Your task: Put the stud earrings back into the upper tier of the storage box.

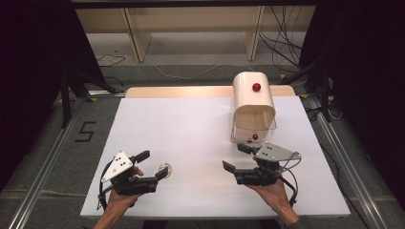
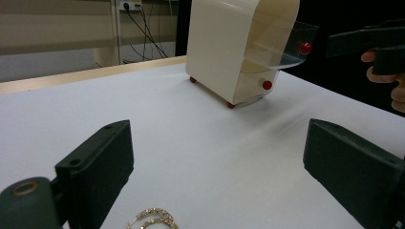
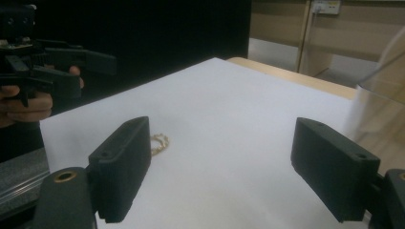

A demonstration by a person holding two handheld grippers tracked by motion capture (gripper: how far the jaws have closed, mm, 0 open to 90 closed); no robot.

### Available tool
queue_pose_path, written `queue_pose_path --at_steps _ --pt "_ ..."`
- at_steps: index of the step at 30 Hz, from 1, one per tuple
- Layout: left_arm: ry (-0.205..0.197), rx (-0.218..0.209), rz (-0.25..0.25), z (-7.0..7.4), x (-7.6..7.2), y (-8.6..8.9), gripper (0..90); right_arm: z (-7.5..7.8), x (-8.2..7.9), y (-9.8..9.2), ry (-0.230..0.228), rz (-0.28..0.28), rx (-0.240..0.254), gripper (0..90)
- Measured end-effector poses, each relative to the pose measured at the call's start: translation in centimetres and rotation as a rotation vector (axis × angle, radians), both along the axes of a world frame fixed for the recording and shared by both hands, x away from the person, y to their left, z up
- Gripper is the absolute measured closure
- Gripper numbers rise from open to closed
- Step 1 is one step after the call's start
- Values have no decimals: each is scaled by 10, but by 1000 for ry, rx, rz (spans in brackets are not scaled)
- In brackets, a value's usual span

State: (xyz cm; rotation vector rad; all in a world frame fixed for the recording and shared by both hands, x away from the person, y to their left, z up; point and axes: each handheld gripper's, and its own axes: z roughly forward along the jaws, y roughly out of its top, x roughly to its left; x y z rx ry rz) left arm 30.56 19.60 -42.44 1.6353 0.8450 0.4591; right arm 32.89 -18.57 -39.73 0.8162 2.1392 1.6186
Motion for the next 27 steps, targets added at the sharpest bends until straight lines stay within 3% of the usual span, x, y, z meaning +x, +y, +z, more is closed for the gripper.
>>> queue_pose_path --at_steps 9,15,18,27 --pt "-5 -3 14 0 0 0 94 -2 14 21 10 16 -15 207" --pt "-12 -11 25 1 0 2 94 -5 26 42 41 48 -26 211" --pt "-15 -15 28 1 0 2 94 -11 35 61 73 79 -50 218" --pt "-17 -16 28 2 0 2 94 -24 51 90 119 116 -101 236"
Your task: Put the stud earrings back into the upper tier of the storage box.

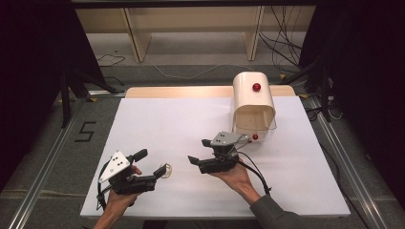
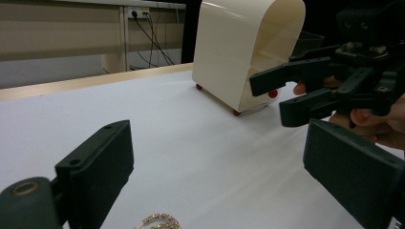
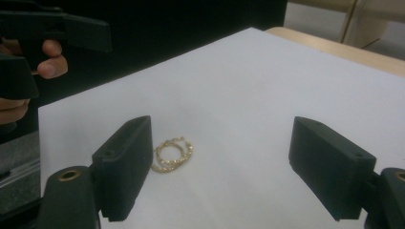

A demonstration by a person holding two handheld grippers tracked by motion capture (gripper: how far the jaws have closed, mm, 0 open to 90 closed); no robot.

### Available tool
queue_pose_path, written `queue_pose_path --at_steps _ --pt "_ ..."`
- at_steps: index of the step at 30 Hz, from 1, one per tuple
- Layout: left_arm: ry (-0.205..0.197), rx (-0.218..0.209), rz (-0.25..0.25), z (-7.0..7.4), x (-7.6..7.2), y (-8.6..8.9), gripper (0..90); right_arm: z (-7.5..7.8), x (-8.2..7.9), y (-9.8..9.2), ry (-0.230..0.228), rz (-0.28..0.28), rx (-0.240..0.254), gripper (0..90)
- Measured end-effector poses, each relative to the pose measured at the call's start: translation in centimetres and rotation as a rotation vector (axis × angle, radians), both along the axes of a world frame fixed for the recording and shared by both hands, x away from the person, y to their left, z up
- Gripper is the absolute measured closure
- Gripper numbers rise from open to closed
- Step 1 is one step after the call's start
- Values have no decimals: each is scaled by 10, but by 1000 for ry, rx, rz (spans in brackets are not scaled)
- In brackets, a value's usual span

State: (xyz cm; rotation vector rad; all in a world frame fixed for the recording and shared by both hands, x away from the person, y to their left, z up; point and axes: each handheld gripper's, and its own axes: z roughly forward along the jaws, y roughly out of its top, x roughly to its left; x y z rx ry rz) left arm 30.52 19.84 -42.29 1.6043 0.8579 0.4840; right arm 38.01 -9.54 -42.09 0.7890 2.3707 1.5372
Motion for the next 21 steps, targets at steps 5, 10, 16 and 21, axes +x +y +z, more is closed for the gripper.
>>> queue_pose_path --at_steps 5,10,16,21 --pt "-4 -5 0 0 0 0 94 -7 8 18 29 17 -32 231" --pt "-8 -8 3 1 0 1 94 -18 19 38 89 42 -79 265" --pt "-7 -8 1 1 0 1 94 -32 29 58 137 70 -141 285" --pt "-11 -12 4 1 -1 1 94 -40 35 72 171 64 -188 315"
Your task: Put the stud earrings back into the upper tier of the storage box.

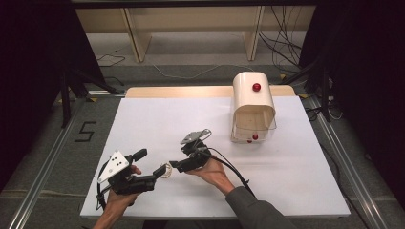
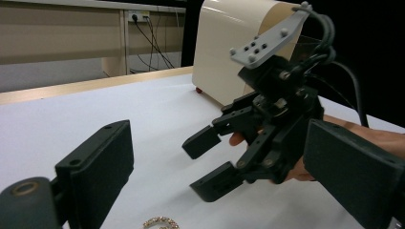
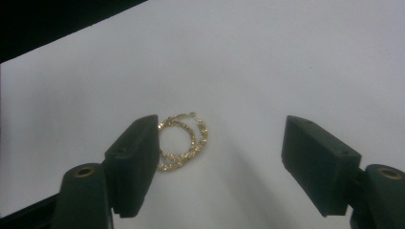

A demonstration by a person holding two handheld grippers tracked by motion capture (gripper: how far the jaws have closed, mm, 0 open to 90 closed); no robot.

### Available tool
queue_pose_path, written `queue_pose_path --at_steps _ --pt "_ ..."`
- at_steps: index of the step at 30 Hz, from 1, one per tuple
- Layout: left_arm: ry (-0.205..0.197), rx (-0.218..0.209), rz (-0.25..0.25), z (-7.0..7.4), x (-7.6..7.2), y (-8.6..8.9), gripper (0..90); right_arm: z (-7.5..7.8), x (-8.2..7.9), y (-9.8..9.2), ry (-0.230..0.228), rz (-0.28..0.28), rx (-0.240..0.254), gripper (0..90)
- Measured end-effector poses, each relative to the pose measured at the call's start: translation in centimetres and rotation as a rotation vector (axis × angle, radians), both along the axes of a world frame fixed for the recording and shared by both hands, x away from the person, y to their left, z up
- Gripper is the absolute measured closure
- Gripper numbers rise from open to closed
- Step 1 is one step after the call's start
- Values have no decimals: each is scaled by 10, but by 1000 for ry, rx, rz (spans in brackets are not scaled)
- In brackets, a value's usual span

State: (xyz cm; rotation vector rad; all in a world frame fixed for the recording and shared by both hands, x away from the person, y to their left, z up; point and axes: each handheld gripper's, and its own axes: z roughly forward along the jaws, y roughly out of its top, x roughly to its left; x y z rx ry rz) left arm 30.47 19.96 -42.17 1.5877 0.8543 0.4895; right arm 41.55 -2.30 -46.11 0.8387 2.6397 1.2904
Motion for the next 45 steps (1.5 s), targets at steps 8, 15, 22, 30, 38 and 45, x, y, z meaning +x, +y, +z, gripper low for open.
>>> queue_pose_path --at_steps 8,15,22,30,38,45 --pt "4 0 14 0 0 1 94 -9 9 17 48 2 -46 422" --pt "5 0 11 0 0 1 94 -14 12 29 62 18 -107 507" --pt "7 -2 8 0 1 1 94 -21 17 35 86 17 -116 585" --pt "8 -3 9 0 1 1 94 -24 16 41 95 32 -166 684" --pt "10 -3 9 0 1 1 94 -23 14 42 95 47 -197 800" --pt "11 -3 9 0 1 1 94 -23 16 41 93 44 -201 857"
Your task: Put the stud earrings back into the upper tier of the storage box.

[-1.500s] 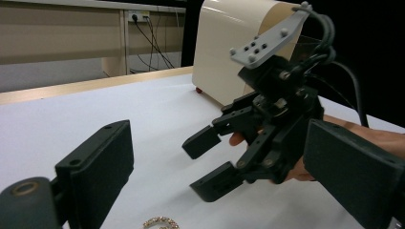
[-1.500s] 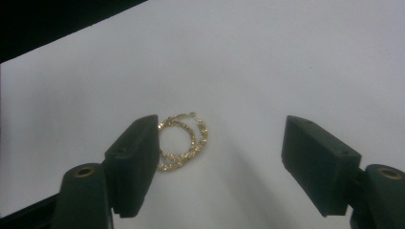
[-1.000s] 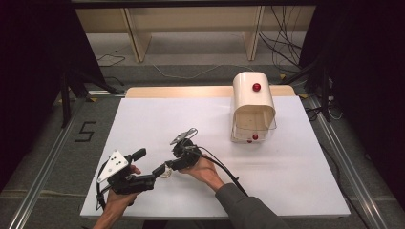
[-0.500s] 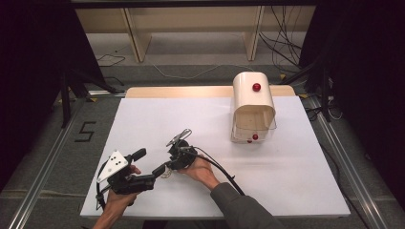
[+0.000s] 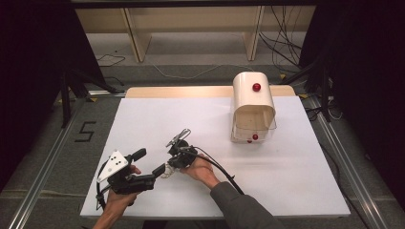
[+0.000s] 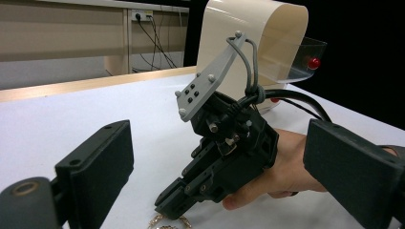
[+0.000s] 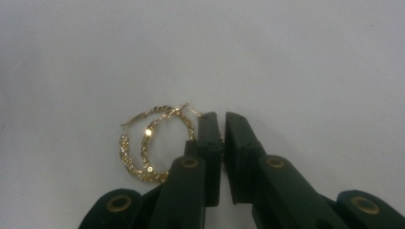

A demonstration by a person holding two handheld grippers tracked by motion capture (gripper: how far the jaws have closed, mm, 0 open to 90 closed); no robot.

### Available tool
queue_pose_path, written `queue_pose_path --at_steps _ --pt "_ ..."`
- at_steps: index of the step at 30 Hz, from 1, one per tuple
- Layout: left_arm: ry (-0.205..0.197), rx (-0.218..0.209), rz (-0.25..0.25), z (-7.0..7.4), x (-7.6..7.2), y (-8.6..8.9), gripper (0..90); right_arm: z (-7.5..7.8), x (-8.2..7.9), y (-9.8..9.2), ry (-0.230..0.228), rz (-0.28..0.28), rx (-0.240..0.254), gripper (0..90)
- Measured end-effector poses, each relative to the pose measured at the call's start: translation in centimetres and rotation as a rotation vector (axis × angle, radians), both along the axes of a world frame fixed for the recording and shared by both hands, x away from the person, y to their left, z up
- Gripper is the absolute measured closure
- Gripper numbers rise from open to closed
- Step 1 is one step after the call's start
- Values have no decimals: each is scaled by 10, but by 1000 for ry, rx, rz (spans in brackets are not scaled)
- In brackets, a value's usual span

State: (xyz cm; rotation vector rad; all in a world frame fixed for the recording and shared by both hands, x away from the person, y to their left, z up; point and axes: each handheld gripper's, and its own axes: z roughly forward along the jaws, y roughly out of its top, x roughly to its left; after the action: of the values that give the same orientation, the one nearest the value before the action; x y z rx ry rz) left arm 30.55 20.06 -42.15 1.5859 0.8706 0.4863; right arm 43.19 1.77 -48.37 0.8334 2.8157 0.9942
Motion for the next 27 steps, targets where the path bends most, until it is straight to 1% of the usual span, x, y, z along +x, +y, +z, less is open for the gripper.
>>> queue_pose_path --at_steps 4,6,7,8,9,10,11,14,15,16,18,22,27 --pt "0 -1 2 0 0 1 94 1 1 -1 -7 2 2 865" --pt "0 -2 3 0 0 1 94 3 3 -4 -12 -5 15 865" --pt "0 -2 3 0 0 1 94 8 4 -7 -14 -14 31 866" --pt "0 -2 3 0 0 1 94 8 4 -7 -14 -14 31 866" --pt "0 -2 3 0 0 1 94 10 4 -9 -20 -22 36 866" --pt "0 -1 3 0 0 0 94 15 5 -13 -30 -28 52 866" --pt "0 -1 3 0 0 0 94 15 5 -13 -30 -28 52 866" --pt "0 -2 6 0 0 0 94 24 5 -20 -42 -32 72 866" --pt "1 -2 6 0 0 0 94 29 5 -25 -57 -34 87 866" --pt "1 -2 6 0 0 0 94 29 5 -25 -57 -34 87 866" --pt "3 0 5 0 0 0 94 36 4 -31 -66 -39 98 865" --pt "2 2 5 0 0 0 94 50 2 -43 -86 -39 123 866" --pt "3 4 5 0 0 0 94 64 0 -63 -109 -51 168 865"
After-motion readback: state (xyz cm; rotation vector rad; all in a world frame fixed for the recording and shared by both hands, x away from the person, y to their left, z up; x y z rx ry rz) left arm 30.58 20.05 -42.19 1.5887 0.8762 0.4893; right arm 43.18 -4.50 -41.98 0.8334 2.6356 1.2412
